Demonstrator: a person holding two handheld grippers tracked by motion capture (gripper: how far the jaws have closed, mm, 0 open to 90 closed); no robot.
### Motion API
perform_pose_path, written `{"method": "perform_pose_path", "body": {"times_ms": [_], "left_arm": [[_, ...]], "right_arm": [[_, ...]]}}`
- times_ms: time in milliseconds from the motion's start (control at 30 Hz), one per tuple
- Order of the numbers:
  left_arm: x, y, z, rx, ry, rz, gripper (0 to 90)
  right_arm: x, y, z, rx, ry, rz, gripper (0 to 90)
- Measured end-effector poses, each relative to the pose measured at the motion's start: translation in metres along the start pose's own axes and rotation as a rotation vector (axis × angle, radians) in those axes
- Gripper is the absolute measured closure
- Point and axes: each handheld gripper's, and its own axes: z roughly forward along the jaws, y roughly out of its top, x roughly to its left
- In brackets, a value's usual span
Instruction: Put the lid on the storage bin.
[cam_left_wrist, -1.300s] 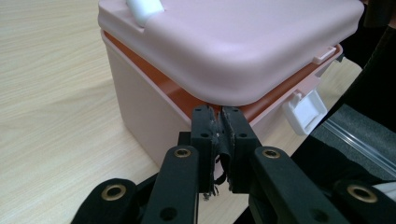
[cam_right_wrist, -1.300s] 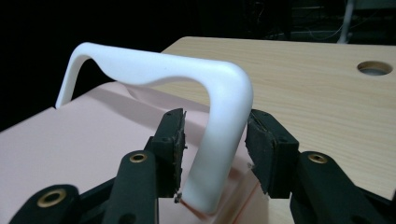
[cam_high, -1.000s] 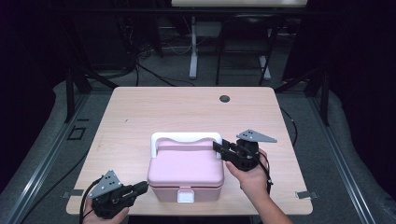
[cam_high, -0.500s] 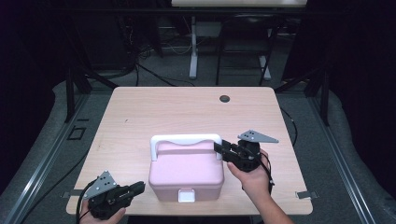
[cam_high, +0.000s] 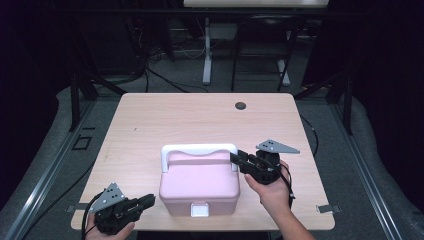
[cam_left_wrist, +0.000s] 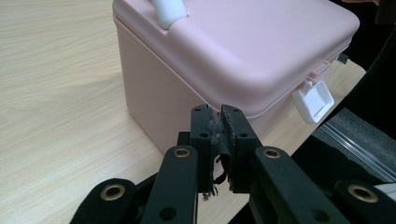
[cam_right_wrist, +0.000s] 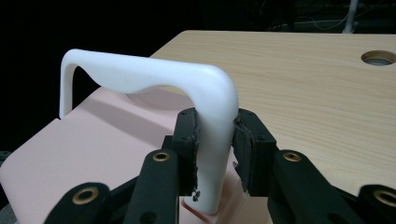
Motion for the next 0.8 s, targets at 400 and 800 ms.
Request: {"method": "perform_pose_path", "body": {"times_ms": [400,800], "left_arm": [[0.0016,-0.0004,0.0000,-0.001,-0.002,-0.005,83.5],[0.0017,-0.0005,0.0013,0.000,-0.002,-0.011,83.0]], "right_arm": [[0.0026,-0.0010,-0.0012,-0.009,-0.014,-0.013,70.9],[0.0044,-0.0038,-0.0059,-0.023,-0.024,-0.020,71.1]]}}
